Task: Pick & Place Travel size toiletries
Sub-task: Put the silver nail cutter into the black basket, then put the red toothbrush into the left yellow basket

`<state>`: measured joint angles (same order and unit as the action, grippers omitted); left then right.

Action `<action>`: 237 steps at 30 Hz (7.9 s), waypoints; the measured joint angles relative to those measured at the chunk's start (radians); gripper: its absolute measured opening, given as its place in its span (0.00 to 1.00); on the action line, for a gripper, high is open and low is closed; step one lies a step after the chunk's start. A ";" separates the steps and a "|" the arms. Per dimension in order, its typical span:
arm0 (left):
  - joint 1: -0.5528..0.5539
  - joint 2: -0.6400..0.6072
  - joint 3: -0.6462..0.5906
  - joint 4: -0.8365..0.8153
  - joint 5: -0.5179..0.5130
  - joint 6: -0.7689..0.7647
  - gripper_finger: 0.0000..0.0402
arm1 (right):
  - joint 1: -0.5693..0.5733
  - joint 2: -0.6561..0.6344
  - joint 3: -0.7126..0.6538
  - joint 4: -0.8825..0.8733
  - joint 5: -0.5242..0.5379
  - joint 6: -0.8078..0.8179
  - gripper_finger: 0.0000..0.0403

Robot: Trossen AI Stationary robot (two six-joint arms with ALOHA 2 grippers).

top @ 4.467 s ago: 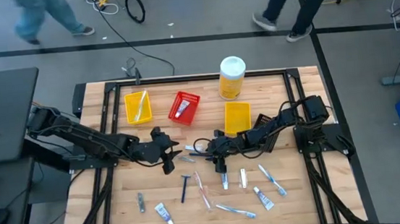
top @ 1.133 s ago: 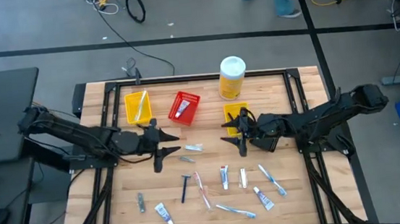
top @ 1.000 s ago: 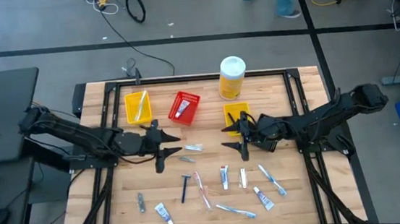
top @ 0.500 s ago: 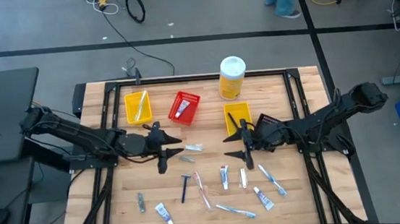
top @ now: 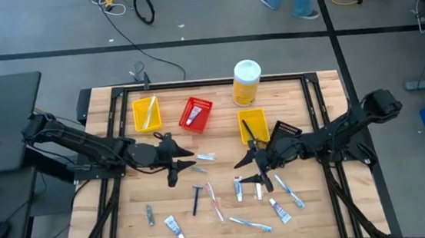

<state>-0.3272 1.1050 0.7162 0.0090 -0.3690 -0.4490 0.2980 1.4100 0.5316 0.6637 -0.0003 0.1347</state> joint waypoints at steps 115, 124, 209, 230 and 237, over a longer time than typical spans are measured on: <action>-0.032 -0.038 -0.001 -0.246 -0.162 -0.008 0.41 | -0.112 -0.096 0.428 -1.396 0.467 0.394 0.08; -0.031 -0.038 -0.001 -0.246 -0.166 0.027 0.41 | -0.061 -0.216 0.341 -1.774 0.253 0.732 0.08; -0.012 0.553 0.090 0.299 0.376 0.154 0.41 | -0.197 -0.182 0.226 -0.725 -0.132 -0.029 0.57; -0.046 0.741 0.294 0.067 0.468 0.443 0.54 | -0.197 -0.108 0.226 -0.711 -0.132 -0.008 0.52; -0.052 0.822 0.293 0.073 0.440 0.517 0.55 | -0.197 -0.108 0.226 -0.705 -0.132 -0.009 0.54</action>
<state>-0.3788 1.9267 1.0089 0.0824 0.0705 0.0681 0.1008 1.3018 0.7574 -0.0414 -0.1326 0.1253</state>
